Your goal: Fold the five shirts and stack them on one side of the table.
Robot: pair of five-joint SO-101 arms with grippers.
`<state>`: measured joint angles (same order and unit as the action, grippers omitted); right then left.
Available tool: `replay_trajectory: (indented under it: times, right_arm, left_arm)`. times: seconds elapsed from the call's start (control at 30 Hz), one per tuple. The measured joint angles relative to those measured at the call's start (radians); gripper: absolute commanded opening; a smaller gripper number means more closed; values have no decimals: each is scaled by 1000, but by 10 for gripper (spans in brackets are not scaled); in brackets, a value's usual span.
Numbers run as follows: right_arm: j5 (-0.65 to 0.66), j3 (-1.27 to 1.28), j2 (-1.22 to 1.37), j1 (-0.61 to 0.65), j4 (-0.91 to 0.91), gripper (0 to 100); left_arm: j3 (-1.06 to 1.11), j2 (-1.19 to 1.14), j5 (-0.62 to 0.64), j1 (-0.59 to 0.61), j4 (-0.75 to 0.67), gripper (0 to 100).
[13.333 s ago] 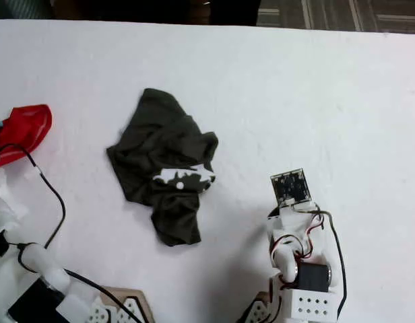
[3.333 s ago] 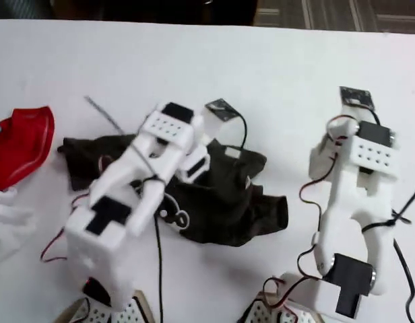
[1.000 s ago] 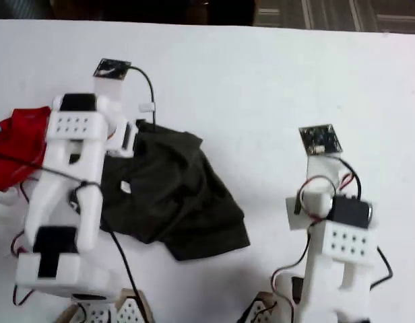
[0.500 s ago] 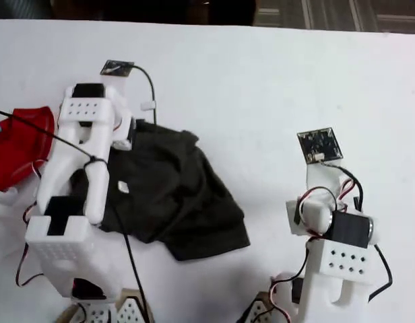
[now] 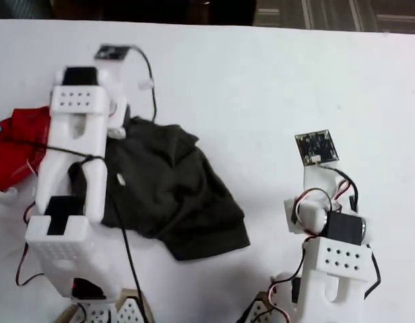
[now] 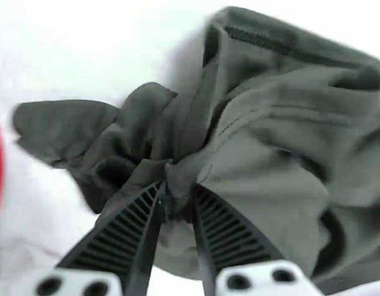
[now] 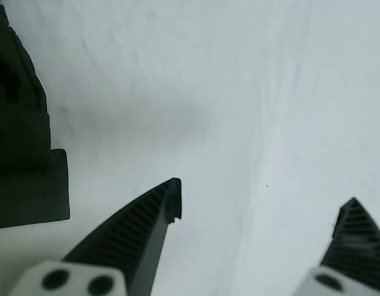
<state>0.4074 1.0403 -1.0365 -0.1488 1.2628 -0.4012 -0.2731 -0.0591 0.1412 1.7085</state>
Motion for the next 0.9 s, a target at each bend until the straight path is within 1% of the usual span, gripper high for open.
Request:
replay_trajectory:
  times: [0.07, 0.13, 0.23, 0.3, 0.5, 0.67, 0.77, 0.83, 0.9]
  right_arm:
    - [0, 31, 0, 0, -38, 382]
    - [0, 54, 0, 0, -58, 382]
    - [0, 61, 0, 0, -68, 382]
    - [0, 61, 0, 2, -68, 382]
    - [0, 61, 0, 2, -68, 382]
    - [0, 61, 0, 2, -68, 382]
    - [0, 61, 0, 2, -68, 382]
    - [0, 61, 0, 2, -68, 382]
    - [0, 61, 0, 2, -68, 382]
  left_arm:
    - [-98, 0, 0, 15, 48, 46]
    - [-135, 5, 0, 41, 57, 54]
    - [-138, 9, 2, 72, 60, 110]
    - [-120, 11, 2, 77, 61, 127]
    - [34, 11, 0, 77, 41, 28]
    - [72, 12, 2, 75, 11, 29]
    - [75, 14, 2, 75, 5, 82]
    - [80, 14, 2, 75, -20, 142]
    - [83, 14, 0, 75, -63, 178]
